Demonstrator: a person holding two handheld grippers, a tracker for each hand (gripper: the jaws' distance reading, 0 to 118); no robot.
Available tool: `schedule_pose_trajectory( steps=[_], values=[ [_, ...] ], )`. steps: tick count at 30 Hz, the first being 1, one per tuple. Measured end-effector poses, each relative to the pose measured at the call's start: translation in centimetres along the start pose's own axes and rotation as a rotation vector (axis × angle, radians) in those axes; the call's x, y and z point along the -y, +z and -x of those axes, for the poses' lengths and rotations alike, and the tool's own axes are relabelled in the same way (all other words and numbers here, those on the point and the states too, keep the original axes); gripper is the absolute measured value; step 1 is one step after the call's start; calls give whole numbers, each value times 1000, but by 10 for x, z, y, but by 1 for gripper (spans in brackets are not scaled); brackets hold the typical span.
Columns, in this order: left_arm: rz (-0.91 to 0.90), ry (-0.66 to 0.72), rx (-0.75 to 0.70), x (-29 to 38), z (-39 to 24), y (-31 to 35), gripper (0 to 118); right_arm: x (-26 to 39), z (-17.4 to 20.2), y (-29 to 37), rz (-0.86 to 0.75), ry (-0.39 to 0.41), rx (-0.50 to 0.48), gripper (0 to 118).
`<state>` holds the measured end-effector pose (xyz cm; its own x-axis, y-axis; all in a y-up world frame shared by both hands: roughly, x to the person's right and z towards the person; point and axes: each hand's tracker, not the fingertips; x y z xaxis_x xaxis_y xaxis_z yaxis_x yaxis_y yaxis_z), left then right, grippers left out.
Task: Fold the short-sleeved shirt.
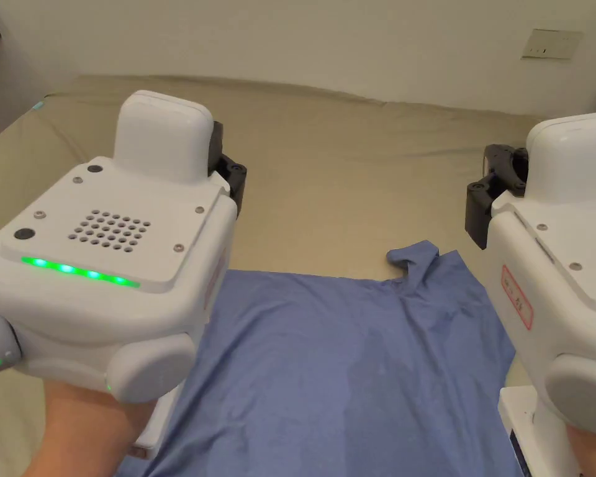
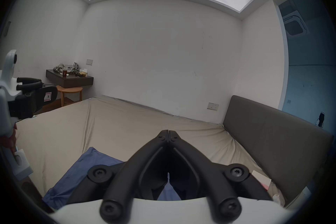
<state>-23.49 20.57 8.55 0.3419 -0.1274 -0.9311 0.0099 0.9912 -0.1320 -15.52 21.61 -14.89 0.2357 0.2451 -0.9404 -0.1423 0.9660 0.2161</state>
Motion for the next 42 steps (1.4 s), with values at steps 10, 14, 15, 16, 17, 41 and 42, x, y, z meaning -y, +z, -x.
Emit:
schedule_pose_trajectory(
  steps=[10, 14, 15, 16, 17, 41, 42],
  values=[
    [345, -27, -40, 119, 2, -89, 0, 83, -12, -70, 201, 19, -13, 0],
    [641, 166, 86, 194, 23, -139, 0, 118, -25, -96, 293, 1, -7, 0],
    [704, 193, 110, 213, 27, -150, 0, 127, -30, -101, 315, -2, -10, 0],
    [739, 164, 93, 228, 30, -162, 0, 134, -35, -106, 330, -6, -14, 0],
    [762, 111, 61, 239, 33, -173, 0, 141, -39, -110, 345, -7, -13, 0],
    [808, -58, -9, 280, 59, -299, 0, 188, -61, -153, 526, -60, 3, 0],
    [770, -64, -22, 271, 57, -291, 0, 187, -63, -154, 526, -57, 3, 0]
  ],
)
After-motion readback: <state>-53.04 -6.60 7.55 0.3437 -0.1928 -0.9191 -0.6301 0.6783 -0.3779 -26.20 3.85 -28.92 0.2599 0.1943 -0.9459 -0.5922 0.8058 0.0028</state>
